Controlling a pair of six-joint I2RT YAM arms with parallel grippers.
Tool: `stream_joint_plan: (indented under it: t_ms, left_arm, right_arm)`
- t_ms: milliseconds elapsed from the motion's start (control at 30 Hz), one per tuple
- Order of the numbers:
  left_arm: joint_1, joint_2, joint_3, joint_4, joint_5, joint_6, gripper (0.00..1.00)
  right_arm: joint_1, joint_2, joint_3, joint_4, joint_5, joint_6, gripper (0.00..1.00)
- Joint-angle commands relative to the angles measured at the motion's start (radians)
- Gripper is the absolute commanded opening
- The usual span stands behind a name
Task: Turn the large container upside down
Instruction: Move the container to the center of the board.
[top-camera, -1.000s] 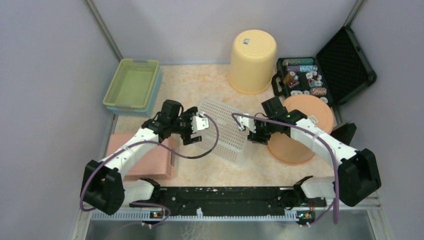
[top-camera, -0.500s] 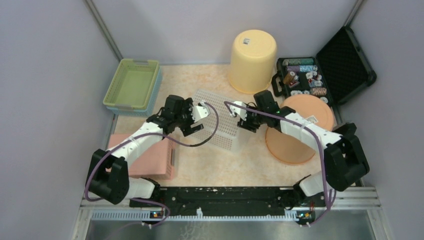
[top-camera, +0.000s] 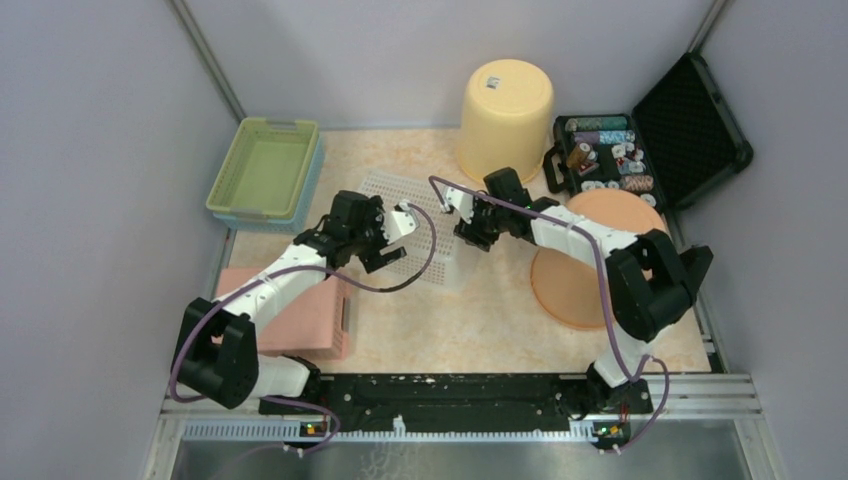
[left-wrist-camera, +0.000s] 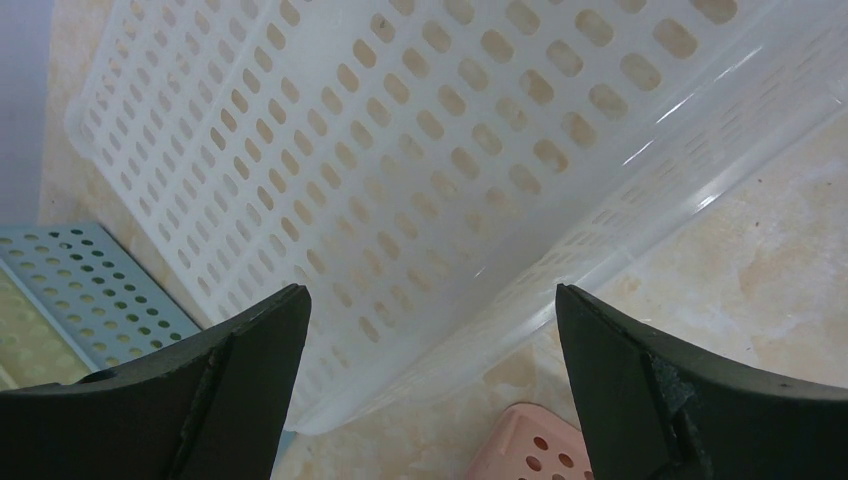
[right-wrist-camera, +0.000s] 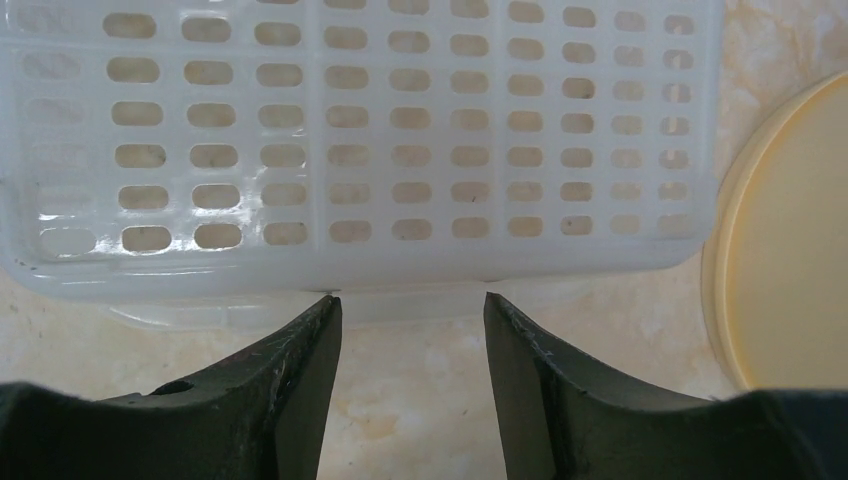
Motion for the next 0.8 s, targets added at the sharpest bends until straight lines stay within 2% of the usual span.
stream_joint_plan:
  t_ms: [0,400,600,767]
  left_arm:
    - [-0.002,0.008,0.015,0.048,-0.083,-0.034,0.99]
    - [-0.001,0.084,0.031,0.099,-0.208,-0.069,0.97]
    - [0.004,0.159,0.056,0.166,-0.307,-0.081,0.96]
    - [0.019,0.248,0.109,0.189,-0.337,-0.100,0.95]
  right_arm:
    - [0.017,0.049,0.093,0.084,-0.014,0.072,0.55]
    - [0.020,0.223,0.275,0.078,0.021,0.157,0.55]
    - [0.019,0.290,0.360,0.078,0.081,0.171,0.55]
    - [0.020,0.321,0.416,0.075,0.116,0.174,0.56]
